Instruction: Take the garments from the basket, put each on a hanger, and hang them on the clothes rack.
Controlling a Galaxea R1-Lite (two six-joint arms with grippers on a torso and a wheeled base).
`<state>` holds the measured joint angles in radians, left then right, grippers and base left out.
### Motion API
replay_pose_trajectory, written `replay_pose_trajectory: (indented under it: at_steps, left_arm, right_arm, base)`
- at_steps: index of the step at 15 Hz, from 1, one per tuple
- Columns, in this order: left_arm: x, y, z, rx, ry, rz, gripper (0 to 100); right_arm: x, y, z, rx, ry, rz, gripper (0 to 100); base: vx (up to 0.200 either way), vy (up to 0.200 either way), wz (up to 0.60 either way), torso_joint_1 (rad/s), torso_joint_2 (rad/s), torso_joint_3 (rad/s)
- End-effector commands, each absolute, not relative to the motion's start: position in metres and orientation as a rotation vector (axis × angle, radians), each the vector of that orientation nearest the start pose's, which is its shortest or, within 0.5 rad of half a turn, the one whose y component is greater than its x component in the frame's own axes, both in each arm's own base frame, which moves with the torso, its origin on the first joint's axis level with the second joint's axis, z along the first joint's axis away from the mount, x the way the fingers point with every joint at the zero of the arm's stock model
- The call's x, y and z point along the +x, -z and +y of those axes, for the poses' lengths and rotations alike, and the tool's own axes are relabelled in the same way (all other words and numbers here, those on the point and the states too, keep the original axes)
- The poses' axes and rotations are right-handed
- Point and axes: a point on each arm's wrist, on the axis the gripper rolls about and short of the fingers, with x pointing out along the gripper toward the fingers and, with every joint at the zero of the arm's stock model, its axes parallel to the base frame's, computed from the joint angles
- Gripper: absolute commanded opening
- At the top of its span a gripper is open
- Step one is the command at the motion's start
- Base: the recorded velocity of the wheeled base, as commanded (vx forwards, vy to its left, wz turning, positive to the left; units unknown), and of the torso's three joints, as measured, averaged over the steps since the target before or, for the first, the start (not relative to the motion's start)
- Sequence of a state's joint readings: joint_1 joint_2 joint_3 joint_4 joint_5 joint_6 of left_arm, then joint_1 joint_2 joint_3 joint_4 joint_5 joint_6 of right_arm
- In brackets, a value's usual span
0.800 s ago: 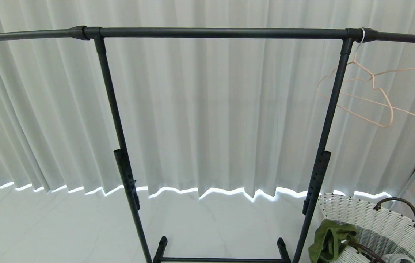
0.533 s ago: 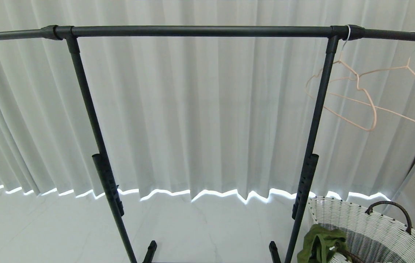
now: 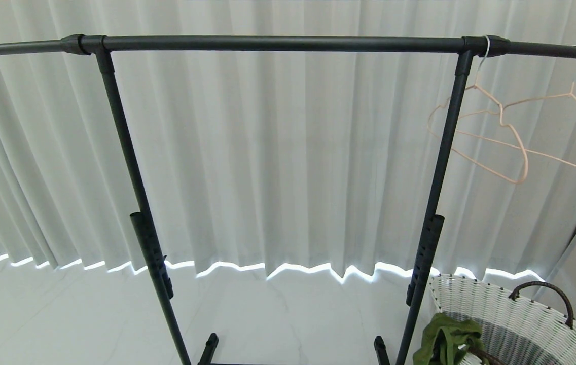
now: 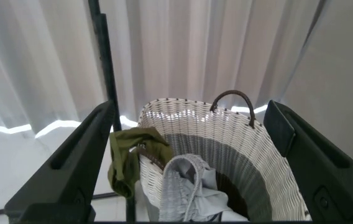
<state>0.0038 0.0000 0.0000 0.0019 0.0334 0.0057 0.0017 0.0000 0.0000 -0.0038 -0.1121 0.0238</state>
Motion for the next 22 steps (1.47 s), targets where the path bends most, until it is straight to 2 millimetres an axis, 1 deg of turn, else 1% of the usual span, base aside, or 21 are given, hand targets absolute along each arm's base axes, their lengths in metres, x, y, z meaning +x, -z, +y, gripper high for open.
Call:
replay_pose_trajectory:
  at_steps: [1,6,10,13,16,17,18,19,20,22]
  left_arm:
    - [-0.023,-0.075,0.001,0.008,-0.038,0.005,100]
    - [-0.023,-0.075,0.001,0.002,-0.037,0.005,100]
    - [-0.023,-0.075,0.001,-0.014,-0.038,0.001,100]
    - [-0.023,-0.075,0.001,-0.012,-0.038,0.003,100]
    - [-0.023,-0.075,0.001,-0.012,-0.038,0.004,100]
    - [-0.023,-0.075,0.001,-0.011,-0.038,0.004,100]
    - [-0.023,-0.075,0.001,-0.011,-0.037,0.003,100]
    - [-0.023,-0.075,0.001,-0.012,-0.038,0.004,100]
    - [-0.023,-0.075,0.001,-0.012,-0.038,0.004,100]
    - [-0.023,-0.075,0.001,-0.008,-0.038,0.004,100]
  right_arm:
    - [-0.023,-0.076,-0.003,0.031,0.110,-0.006,100]
    - [-0.023,-0.076,-0.003,0.022,0.107,-0.004,100]
    - [-0.019,-0.077,-0.003,0.005,0.086,0.044,100]
    - [-0.023,-0.077,-0.002,-0.004,0.104,-0.010,100]
    - [-0.023,-0.077,-0.002,-0.030,0.092,-0.012,100]
    - [-0.025,-0.091,-0.001,-0.026,0.027,-0.058,100]
    - [-0.021,-0.128,-0.001,0.035,-0.059,-0.051,100]
    - [-0.008,-0.149,-0.001,0.063,-0.066,0.007,100]
    - [0.011,-0.160,0.001,0.060,-0.053,0.112,100]
    - [0.047,-0.152,0.002,-0.005,-0.032,0.339,100]
  base:
    - [0.000,0.000,0.00,0.000,0.00,0.000]
    - [0.000,0.000,0.00,0.000,0.00,0.000]
    - [0.000,0.000,0.00,0.000,0.00,0.000]
    - [0.000,0.000,0.00,0.000,0.00,0.000]
    - [0.000,0.000,0.00,0.000,0.00,0.000]
    - [0.000,0.000,0.00,0.000,0.00,0.000]
    - [0.000,0.000,0.00,0.000,0.00,0.000]
    - [0.000,0.000,0.00,0.000,0.00,0.000]
    - [0.000,0.000,0.00,0.000,0.00,0.000]
    - [0.000,0.000,0.00,0.000,0.00,0.000]
